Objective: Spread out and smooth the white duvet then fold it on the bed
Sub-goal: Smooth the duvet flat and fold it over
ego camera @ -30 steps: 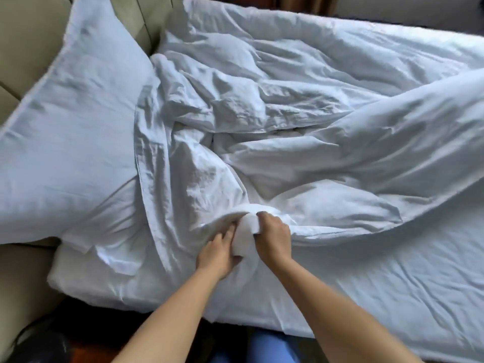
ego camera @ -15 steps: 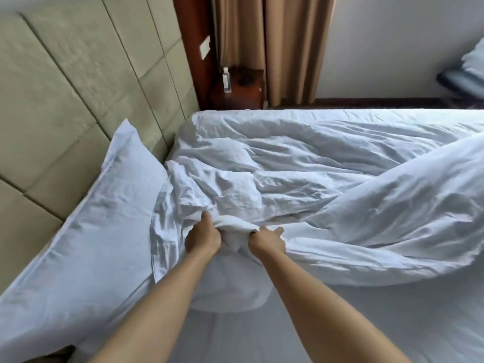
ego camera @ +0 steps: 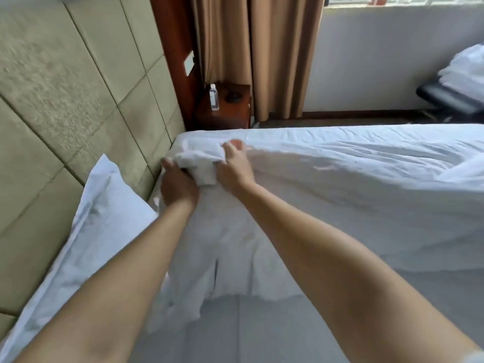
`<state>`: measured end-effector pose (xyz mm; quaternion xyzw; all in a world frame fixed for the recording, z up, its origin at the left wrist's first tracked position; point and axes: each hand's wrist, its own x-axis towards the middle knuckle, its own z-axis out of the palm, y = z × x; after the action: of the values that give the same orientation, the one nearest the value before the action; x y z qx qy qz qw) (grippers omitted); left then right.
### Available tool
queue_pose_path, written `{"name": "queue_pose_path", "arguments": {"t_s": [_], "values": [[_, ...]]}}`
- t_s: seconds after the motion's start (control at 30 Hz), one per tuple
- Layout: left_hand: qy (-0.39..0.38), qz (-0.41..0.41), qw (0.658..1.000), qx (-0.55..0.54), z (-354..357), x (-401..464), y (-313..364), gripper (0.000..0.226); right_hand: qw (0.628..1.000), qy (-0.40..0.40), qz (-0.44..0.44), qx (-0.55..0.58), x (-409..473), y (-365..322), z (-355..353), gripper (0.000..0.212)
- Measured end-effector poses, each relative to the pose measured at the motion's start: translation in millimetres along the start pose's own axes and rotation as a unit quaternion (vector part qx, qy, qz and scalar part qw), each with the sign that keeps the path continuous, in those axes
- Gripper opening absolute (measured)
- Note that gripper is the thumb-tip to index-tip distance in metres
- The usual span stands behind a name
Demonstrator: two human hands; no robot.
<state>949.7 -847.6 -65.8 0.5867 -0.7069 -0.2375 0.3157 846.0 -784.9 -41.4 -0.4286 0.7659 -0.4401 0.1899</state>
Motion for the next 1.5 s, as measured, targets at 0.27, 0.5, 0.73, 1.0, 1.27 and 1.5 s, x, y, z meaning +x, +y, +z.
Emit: {"name": "queue_pose_path", "arguments": {"t_s": [0.27, 0.5, 0.73, 1.0, 1.27, 1.5], "values": [[-0.038, 0.094, 0.995, 0.014, 31.3, 116.6, -35.8, 0.057, 0.997, 0.047, -0.057, 0.020, 78.6, 14.2, 60.4, 0.064], [-0.286, 0.110, 0.925, 0.224, 91.2, 74.9, -110.3, 0.071, 0.985, -0.089, 0.093, -0.111, 53.1, 112.8, 97.5, 0.060], [-0.267, 0.147, 0.919, 0.252, 80.9, 58.1, -79.7, 0.061, 0.980, -0.100, 0.095, -0.141, 41.1, 112.6, 71.6, 0.059], [-0.243, 0.214, 0.913, 0.247, 31.2, -6.5, -15.8, 0.055, 0.976, -0.078, 0.102, -0.178, -30.1, 86.9, 0.3, 0.061], [-0.301, 0.334, 0.866, 0.221, 11.2, -136.4, 26.6, 0.055, 0.948, -0.057, 0.142, -0.279, -169.0, 101.4, -84.3, 0.062], [-0.354, 0.375, 0.818, 0.256, 4.9, -261.7, 51.6, 0.052, 0.931, -0.052, 0.164, -0.323, -293.7, 131.2, -160.4, 0.063]]}}
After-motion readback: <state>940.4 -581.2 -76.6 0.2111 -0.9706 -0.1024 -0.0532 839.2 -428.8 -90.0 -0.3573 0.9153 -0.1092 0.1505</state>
